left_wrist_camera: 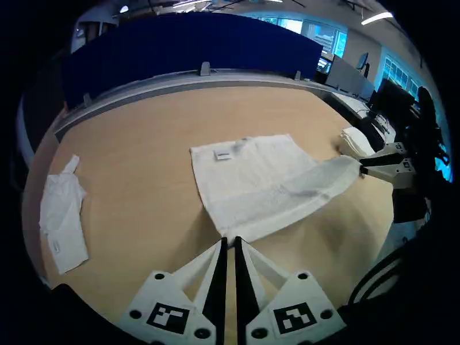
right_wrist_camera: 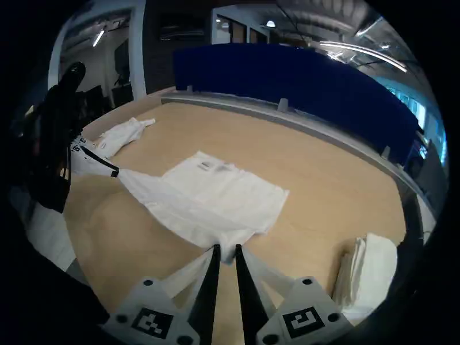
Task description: Fold towel
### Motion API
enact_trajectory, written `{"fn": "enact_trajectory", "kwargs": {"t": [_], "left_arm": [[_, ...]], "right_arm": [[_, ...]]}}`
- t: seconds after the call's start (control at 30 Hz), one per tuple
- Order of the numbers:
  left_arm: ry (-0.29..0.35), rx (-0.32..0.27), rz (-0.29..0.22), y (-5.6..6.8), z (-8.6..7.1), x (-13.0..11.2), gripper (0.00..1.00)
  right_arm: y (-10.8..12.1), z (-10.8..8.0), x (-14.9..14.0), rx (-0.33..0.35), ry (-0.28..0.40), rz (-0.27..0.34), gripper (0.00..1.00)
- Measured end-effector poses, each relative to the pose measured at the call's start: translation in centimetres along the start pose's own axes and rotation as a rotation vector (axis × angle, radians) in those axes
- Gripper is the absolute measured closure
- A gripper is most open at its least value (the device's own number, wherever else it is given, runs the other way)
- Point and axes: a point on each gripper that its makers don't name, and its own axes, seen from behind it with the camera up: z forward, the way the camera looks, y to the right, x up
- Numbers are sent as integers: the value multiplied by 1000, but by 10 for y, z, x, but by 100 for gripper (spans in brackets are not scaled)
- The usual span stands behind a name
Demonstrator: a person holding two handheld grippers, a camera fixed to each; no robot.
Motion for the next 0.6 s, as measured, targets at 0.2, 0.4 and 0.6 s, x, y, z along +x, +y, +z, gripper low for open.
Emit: {"fn": "enact_trajectory", "kwargs": {"t": [0.2, 0.4, 0.6], "left_arm": [[23, 6, -30, 4, -17, 13, 91], [44, 9, -47, 9, -33, 23, 91], [60, 10, -64, 12, -45, 30, 91]], "right_arm": [[-2, -16, 13, 0, 11, 4, 81], [-3, -29, 22, 1, 14, -7, 81], [-3, -36, 27, -1, 15, -18, 80]]}}
